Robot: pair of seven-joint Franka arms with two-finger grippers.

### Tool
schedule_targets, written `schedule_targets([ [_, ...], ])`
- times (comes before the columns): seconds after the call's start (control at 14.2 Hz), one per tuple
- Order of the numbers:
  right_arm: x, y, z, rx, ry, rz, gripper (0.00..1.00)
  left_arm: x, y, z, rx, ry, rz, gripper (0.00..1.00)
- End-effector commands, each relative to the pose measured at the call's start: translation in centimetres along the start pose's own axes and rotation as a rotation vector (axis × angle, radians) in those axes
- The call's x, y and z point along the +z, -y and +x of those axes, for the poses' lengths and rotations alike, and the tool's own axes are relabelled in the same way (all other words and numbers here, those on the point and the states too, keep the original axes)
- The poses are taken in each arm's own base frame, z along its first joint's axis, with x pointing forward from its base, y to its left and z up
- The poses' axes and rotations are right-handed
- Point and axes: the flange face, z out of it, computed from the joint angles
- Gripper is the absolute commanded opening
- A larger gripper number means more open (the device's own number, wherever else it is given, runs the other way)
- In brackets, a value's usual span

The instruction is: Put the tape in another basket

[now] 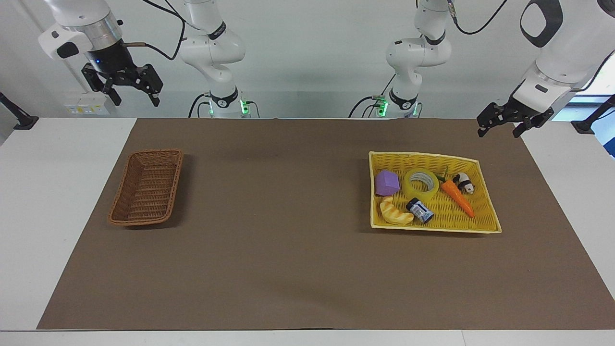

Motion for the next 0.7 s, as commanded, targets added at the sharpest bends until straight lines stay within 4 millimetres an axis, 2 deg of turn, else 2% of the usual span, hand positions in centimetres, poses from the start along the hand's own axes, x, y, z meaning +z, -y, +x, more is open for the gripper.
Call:
schedule_targets([
  [0.0,0.0,-0.4,-0.8,-0.022,-0.003,0.004,1.00,-0.5,0.3,0.2,0.002,-0.014,-0.008,1.00],
  [0.63,0.2,-0.4,-0.8,-0.022,0.002,0.004,1.00,-0.2,-0.7,0.6,0.019,-0.042,-0.005,1.00],
])
